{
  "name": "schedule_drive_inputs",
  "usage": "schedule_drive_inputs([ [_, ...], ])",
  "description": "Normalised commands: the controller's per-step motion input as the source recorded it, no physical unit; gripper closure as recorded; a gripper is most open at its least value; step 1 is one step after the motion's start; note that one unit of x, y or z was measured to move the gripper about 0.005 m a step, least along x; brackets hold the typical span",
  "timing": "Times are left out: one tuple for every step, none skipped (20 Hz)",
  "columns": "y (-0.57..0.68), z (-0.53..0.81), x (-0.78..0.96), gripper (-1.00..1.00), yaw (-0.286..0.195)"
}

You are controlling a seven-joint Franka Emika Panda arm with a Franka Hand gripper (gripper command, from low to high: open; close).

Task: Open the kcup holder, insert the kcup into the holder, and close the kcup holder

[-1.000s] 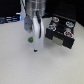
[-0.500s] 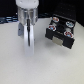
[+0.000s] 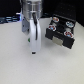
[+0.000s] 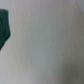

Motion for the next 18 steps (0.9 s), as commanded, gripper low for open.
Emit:
schedule_drive_inputs([
  [0.33, 0.00, -0.49, -1.00, 0.000],
  [0.30, 0.00, -0.51, -1.00, 0.000],
  [0.29, 0.00, -0.52, -1.00, 0.000],
  [0.27, 0.00, -0.54, -1.00, 0.000],
  [0.26, 0.00, -0.54, -1.00, 0.000],
  [0.27, -0.01, -0.52, -1.00, 0.000],
  [0.27, -0.01, -0.54, -1.00, 0.000],
  [0.27, 0.00, -0.55, -1.00, 0.000],
  [0.24, -0.01, -0.54, -1.00, 0.000],
  [0.25, -0.03, -0.56, -1.00, 0.000],
  [0.20, -0.05, -0.57, -1.00, 0.000],
  [0.14, -0.08, -0.58, -1.00, 0.000],
  [0.08, -0.13, -0.60, -1.00, -0.015],
  [0.03, -0.13, -0.60, -1.00, -0.024],
  [0.00, -0.15, -0.58, -1.00, -0.031],
  [0.00, -0.16, -0.56, -1.00, -0.032],
  [0.00, -0.17, -0.54, -1.00, -0.035],
  [0.00, -0.19, -0.51, -1.00, -0.040],
])
